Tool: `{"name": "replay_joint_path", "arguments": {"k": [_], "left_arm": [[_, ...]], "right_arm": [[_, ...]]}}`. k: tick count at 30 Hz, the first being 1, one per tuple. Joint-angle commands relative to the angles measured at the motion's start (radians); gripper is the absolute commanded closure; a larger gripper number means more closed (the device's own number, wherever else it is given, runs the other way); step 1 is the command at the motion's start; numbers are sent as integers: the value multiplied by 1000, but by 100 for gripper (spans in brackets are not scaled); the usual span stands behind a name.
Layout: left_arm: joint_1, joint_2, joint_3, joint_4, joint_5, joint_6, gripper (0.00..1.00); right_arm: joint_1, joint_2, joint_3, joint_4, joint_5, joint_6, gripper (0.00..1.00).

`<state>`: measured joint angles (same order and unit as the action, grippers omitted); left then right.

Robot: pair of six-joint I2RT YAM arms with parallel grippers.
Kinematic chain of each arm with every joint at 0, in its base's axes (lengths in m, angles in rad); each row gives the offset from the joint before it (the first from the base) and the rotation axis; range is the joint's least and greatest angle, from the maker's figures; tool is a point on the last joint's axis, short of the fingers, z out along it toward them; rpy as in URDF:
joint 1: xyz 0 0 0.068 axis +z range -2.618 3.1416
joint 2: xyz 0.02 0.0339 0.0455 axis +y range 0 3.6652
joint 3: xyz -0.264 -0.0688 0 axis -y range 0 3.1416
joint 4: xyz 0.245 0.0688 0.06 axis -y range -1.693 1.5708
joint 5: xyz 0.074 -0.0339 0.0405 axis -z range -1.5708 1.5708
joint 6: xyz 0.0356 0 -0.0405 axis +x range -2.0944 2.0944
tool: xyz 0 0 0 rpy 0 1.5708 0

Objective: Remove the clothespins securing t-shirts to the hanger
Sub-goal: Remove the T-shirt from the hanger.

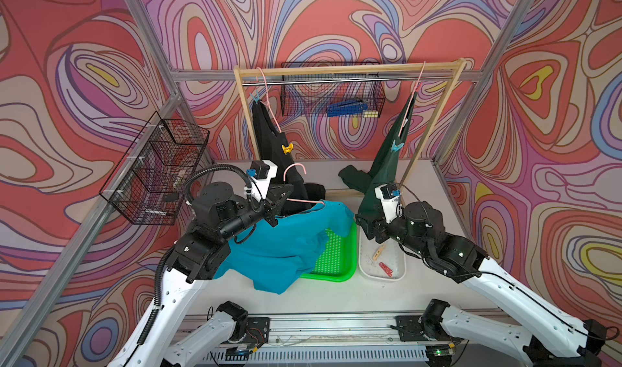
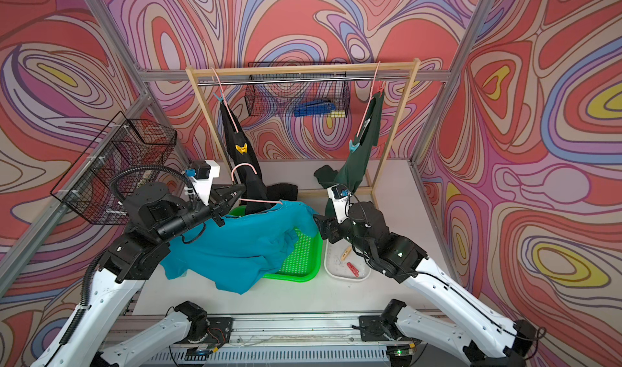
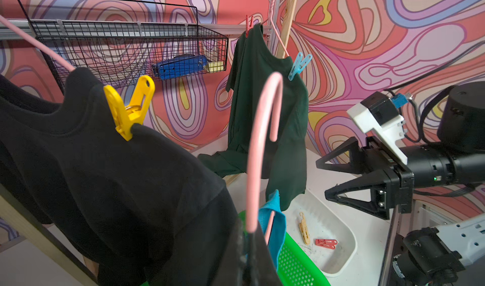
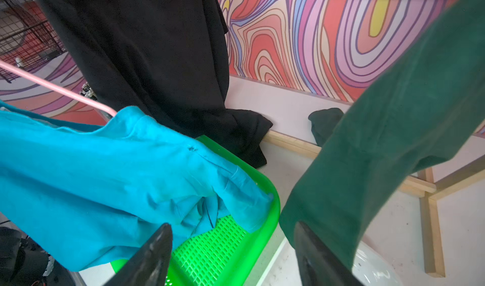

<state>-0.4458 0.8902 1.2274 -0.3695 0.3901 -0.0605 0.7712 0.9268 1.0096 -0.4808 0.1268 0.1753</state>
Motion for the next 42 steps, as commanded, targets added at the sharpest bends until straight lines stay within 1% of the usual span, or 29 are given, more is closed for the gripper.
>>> {"name": "replay_joint_path", "arguments": {"k": [1,5,15,20,23,30,33,35,37,40,41,42], "left_arm": [[0,-22,21,35,-13,-23,100],[1,-20,35,13,-5,-19,100],[1,-43,30,-7,15,-21,100],[0,-61,22,-14,33,-27,100],[1,-68,16,-12,61,-33,100],[0,-80,12,-19,54,-43,100],[1,-80,14,-23,58,-44,100],[0,-85,14,-30,54,-38,100],[0,-89,11,-35,48,-32,100],[1,-100,6,-45,41,-21,100],[0,-103,3,-50,38,-17,100],[0,-107,1,-55,33,-13,100]], "right_arm": [[0,15,-11,23,-59,-34,25],[0,40,-14,18,-109,-51,25],[0,118,-31,110,-129,-74,26],[0,199,-3,123,-119,-107,27],[-1,252,30,106,-80,-134,29],[-1,300,42,143,-23,-170,32],[-1,299,43,152,-18,-165,39],[-1,286,29,171,-25,-153,48],[0,269,13,183,-31,-143,63],[0,245,-2,186,-29,-126,92],[-2,240,-6,183,-22,-117,98],[-1,232,-10,179,-12,-110,100]]}}
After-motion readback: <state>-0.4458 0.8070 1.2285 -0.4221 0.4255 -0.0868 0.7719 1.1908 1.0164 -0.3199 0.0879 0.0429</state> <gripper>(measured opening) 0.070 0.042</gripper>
